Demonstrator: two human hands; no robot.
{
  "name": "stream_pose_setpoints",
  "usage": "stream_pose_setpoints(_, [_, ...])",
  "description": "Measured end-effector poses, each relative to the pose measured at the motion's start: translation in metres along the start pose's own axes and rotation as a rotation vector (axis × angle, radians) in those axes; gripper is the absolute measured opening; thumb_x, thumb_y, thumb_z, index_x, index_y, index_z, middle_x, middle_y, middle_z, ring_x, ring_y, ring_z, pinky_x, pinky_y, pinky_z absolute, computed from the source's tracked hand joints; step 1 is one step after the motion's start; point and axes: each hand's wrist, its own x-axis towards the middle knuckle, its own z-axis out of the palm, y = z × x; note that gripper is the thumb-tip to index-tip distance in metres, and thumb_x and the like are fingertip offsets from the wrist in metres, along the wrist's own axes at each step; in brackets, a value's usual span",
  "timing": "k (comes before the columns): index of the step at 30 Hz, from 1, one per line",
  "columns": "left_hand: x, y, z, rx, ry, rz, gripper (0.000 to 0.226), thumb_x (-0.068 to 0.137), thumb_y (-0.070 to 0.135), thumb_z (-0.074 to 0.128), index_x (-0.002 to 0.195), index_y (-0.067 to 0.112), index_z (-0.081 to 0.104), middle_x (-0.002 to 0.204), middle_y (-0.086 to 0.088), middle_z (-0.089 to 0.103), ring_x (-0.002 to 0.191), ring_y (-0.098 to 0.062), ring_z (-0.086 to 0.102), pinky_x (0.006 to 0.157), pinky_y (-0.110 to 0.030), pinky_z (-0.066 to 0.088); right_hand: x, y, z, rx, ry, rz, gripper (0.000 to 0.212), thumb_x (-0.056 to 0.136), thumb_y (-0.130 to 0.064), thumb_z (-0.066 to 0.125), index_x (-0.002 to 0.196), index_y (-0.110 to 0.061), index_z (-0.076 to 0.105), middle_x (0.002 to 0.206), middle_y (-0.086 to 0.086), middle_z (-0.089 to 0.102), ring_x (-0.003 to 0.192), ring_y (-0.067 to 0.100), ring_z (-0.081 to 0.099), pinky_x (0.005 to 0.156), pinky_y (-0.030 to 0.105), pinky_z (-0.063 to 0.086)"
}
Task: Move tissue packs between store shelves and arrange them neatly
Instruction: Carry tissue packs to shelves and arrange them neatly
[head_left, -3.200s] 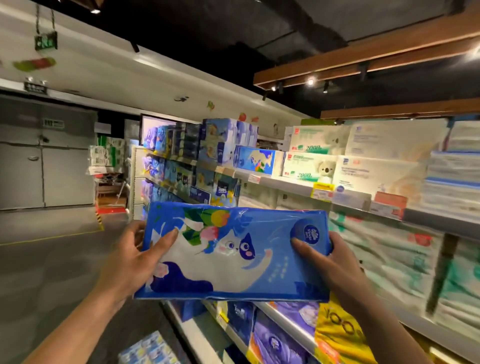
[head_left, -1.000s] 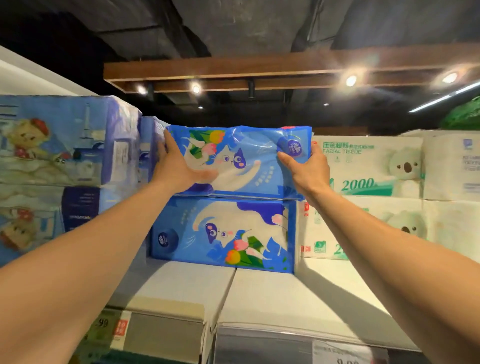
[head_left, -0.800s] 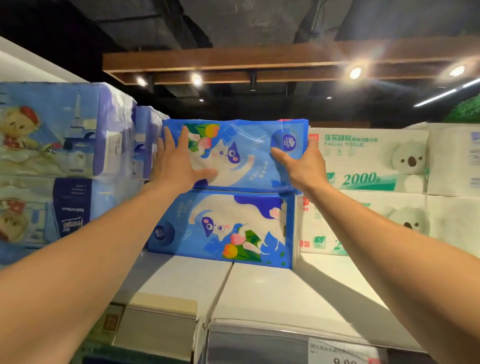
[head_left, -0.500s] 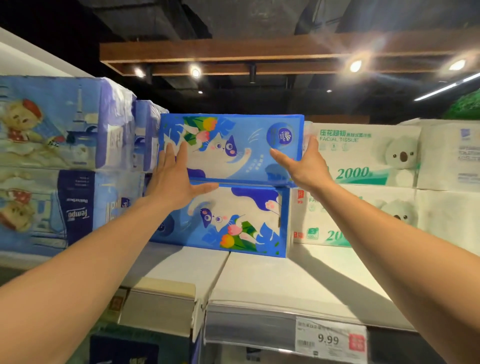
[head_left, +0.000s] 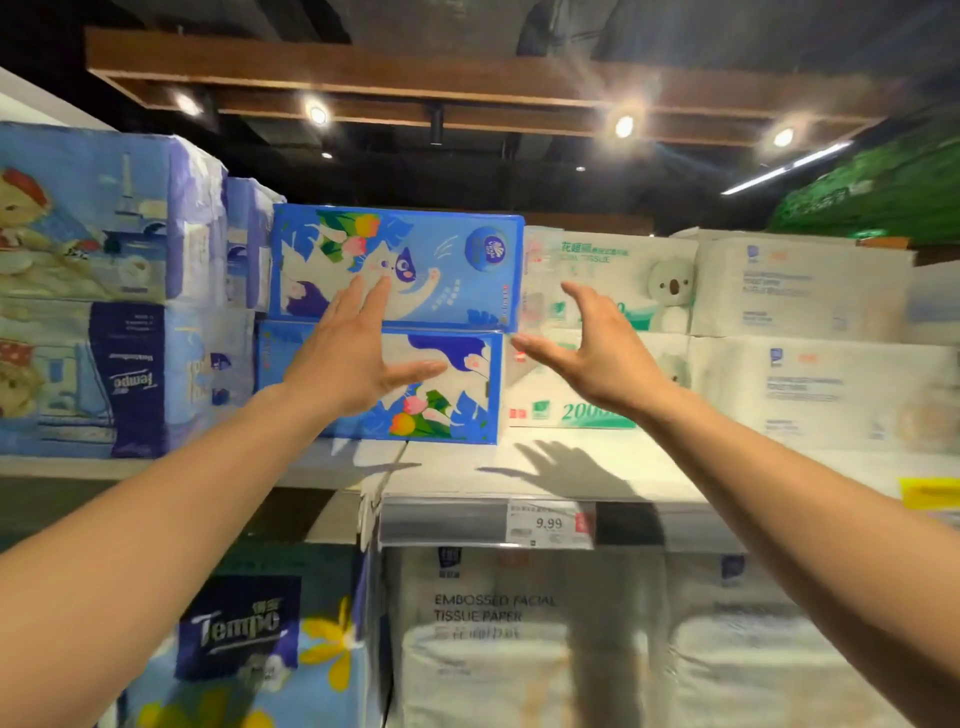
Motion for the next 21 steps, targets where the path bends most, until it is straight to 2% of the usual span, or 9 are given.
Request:
stream_pose_setpoints(3, [-0.018,0.025,0.005,-0.009,-0.043,0.074,0.128,0.056,0.089,0.053,0.159,0.039,-0.003,0.169,0.000,0.006,0.155,-0.023,0.006,0.122,-0.052,0.023,-0.031,0.004,-0.024,-0.077,-0.061,-0.011,0.099,0.082,-0.067,0.066,0.157,-0.013,0.030,0.161,0.009,0.036,0.147,0.024,0.034,0.119,0.039,0.030])
stream_pose_setpoints(8, [-0.062,0.093,0.015,-0.019,-0.119,0.137,0.133,0.051,0.093,0.046,0.160,0.030,0.005,0.169,-0.003,0.007,0.155,-0.022,0.008,0.124,-0.048,0.021,-0.095,0.024,-0.085,-0.194,-0.094,-0.023,0.092,0.085,-0.066,0.063,0.155,-0.013,0.034,0.158,0.008,0.039,0.145,0.024,0.036,0.119,0.038,0.029])
stream_pose_setpoints(11, [-0.095,0.147,0.027,-0.055,-0.160,0.241,0.136,0.049,0.100,0.039,0.160,0.028,0.011,0.168,-0.007,0.012,0.154,-0.024,0.013,0.124,-0.047,0.020,-0.143,0.045,-0.131,-0.265,-0.142,-0.005,0.087,0.087,-0.063,0.064,0.153,-0.013,0.038,0.156,0.010,0.042,0.143,0.024,0.039,0.118,0.035,0.029])
stream_pose_setpoints(15, [-0.152,0.243,0.048,-0.106,-0.234,0.349,0.147,0.041,0.111,0.023,0.160,0.023,0.016,0.166,-0.010,0.021,0.153,-0.026,0.020,0.124,-0.044,0.022,-0.226,0.085,-0.212,-0.339,-0.192,0.058,0.082,0.088,-0.059,0.064,0.149,-0.009,0.044,0.152,0.013,0.047,0.141,0.027,0.041,0.117,0.034,0.029])
stream_pose_setpoints(19, [-0.216,0.356,0.066,-0.204,-0.333,0.472,0.131,0.056,0.098,0.039,0.160,0.022,0.016,0.166,-0.009,0.021,0.152,-0.025,0.020,0.124,-0.044,0.020,-0.312,0.124,-0.304,-0.417,-0.259,0.149,0.081,0.086,-0.063,0.062,0.146,-0.011,0.047,0.148,0.012,0.050,0.137,0.029,0.043,0.115,0.037,0.032])
stream_pose_setpoints(21, [-0.242,0.413,0.074,-0.249,-0.361,0.559,0.129,0.059,0.099,0.038,0.159,0.020,0.020,0.164,-0.009,0.025,0.151,-0.026,0.025,0.123,-0.045,0.023,-0.351,0.142,-0.347,-0.466,-0.265,0.199,0.081,0.086,-0.064,0.063,0.146,-0.010,0.048,0.146,0.012,0.051,0.136,0.030,0.045,0.115,0.038,0.034])
